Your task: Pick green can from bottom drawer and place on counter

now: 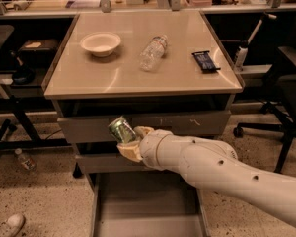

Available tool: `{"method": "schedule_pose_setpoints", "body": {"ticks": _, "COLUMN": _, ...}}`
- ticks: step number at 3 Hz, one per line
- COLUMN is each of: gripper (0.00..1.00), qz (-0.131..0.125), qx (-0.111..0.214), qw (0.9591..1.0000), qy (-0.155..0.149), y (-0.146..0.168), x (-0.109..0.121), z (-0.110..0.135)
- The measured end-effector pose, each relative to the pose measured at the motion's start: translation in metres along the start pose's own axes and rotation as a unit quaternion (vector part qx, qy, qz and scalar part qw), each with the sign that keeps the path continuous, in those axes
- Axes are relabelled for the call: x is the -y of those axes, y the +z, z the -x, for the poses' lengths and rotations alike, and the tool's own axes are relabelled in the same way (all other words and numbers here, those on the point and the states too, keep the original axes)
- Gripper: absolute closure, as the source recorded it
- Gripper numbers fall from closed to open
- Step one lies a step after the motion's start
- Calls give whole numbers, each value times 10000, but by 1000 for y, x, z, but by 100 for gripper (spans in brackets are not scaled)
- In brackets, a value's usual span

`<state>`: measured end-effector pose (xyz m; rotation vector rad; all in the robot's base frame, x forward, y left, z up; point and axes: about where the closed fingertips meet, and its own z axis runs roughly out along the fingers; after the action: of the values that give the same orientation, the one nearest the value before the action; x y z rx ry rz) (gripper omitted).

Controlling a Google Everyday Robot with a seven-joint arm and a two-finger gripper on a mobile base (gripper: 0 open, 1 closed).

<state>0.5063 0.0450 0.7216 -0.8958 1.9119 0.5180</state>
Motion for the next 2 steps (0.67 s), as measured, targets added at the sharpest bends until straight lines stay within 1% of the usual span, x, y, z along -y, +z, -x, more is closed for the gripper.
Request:
{"method": "schedule_pose_setpoints", "body": {"ticks": 1, "gripper": 100, "qz": -291, "qx": 433, "qw": 9977, "qy": -431, "y": -10, "x": 16, "z": 50}}
{"method": "schedule_pose_setpoints", "body": {"ticks": 2, "gripper": 100, "qz": -538, "qx": 716, "qw": 9935, "qy": -698, "y": -23, "x": 31, "z": 102}}
